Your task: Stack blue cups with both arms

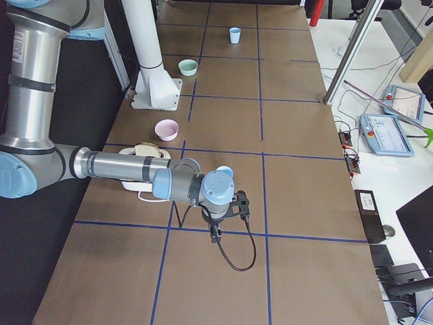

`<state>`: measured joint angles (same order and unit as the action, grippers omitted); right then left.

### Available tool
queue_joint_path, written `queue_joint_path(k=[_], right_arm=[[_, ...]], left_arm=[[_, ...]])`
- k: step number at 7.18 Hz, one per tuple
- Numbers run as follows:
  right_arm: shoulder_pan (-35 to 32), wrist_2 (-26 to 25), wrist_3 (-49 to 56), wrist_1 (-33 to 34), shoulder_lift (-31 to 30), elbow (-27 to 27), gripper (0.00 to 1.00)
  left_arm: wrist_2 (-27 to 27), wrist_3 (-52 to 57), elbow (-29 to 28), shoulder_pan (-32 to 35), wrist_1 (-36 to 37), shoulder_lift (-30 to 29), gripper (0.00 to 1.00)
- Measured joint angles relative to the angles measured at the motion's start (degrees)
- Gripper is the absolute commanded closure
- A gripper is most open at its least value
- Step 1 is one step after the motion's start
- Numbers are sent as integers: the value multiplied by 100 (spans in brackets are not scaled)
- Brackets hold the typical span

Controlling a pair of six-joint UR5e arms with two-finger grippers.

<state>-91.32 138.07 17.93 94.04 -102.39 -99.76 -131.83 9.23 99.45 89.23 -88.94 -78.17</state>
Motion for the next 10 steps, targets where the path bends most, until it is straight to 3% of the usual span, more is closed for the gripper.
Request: queue_joint_path(k=[5,8,10], right_arm=[[3,0,0,0,2,0,0],[15,0,0,0,15,2,0],[27,2,0,0,17,6,0]], left_arm=[[24,-14,1,-54,-43,-55,0],[-12,-44,-81,-82,-262,-760,0],[-119,-57,-141,-149,-504,-888,0]])
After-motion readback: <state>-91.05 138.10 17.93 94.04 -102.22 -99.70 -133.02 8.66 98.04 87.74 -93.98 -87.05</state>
